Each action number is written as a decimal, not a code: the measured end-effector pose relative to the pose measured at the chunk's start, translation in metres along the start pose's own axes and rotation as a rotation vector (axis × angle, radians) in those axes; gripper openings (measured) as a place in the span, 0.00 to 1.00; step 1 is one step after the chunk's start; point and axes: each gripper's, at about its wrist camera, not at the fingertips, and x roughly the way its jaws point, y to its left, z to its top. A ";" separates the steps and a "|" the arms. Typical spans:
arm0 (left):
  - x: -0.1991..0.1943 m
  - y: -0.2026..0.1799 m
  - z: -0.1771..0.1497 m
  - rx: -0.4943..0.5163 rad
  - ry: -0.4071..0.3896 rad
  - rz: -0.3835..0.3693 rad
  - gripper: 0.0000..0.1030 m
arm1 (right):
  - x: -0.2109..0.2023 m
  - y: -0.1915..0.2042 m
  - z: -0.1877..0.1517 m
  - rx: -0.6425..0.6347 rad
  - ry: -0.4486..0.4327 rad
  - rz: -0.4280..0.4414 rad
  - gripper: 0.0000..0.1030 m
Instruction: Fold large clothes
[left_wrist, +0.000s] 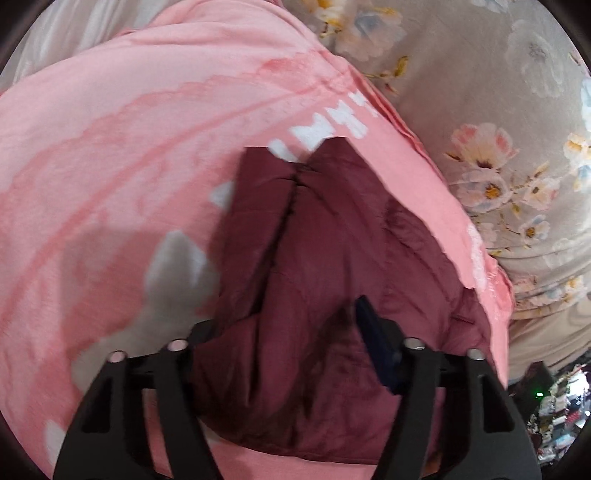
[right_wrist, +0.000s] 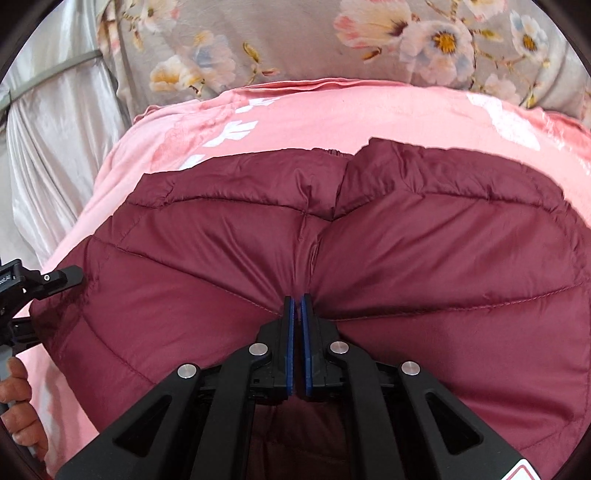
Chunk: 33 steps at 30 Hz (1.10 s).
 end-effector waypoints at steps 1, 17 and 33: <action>-0.004 -0.007 0.000 0.016 -0.012 -0.009 0.45 | 0.000 0.000 0.000 0.003 0.001 0.005 0.04; -0.074 -0.124 -0.008 0.297 -0.129 -0.090 0.17 | -0.057 -0.024 -0.055 0.166 0.094 0.204 0.00; -0.054 -0.277 -0.088 0.625 -0.030 -0.268 0.15 | -0.067 -0.049 -0.076 0.311 0.050 0.341 0.00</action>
